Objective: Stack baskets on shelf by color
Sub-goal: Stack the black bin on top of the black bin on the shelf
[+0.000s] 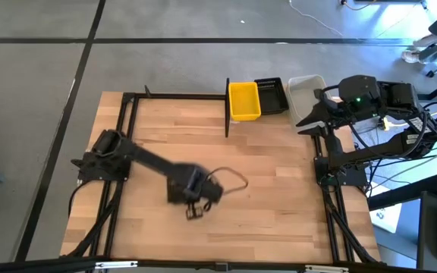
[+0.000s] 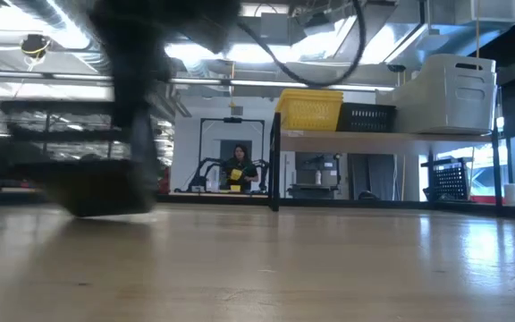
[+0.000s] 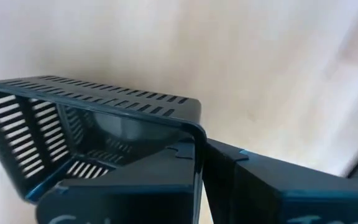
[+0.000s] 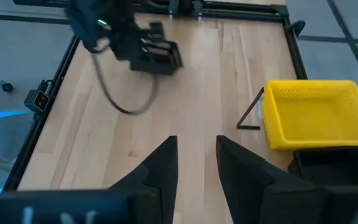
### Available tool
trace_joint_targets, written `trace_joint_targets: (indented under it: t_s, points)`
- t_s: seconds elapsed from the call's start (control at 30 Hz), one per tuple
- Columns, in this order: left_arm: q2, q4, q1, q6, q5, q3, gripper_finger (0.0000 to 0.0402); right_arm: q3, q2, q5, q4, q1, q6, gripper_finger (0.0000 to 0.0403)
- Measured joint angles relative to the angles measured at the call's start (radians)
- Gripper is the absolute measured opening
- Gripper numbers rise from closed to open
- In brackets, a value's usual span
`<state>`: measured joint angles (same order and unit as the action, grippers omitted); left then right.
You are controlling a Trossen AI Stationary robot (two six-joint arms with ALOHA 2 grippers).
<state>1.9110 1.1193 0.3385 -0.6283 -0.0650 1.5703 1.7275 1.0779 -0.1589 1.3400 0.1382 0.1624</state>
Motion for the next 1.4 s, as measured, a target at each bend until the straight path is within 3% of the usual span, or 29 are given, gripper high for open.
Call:
trace_joint_targets:
  t_s: [0.23,0.4,0.6,1.07,1.27,1.4]
  points:
    - [0.0,-0.072,-0.161,0.215,0.046,0.0,0.0001,0.0,0.0,0.0,-0.02,0.0,0.0,0.0108]
    - [0.0,-0.158,-0.218,0.282,0.048,0.0,0.0,0.0,0.0,0.0,-0.02,0.0,0.0,0.0108]
    - [0.0,-0.196,-0.242,0.275,0.051,0.0,0.0002,0.0,0.0,0.0,-0.02,0.0,0.0,0.0108]
    - [0.001,-0.236,-0.244,0.27,0.059,0.0,0.0048,0.0,0.0,0.0,-0.02,0.0,0.0,0.0108]
    - [-0.015,-0.231,-0.256,0.204,0.022,0.008,0.0052,0.0,0.0,0.0,-0.02,0.0,0.0,0.0108]
    - [-0.074,-0.162,-0.267,0.186,0.093,0.063,0.005,0.0,0.0,0.0,-0.035,0.0,-0.013,0.0108]
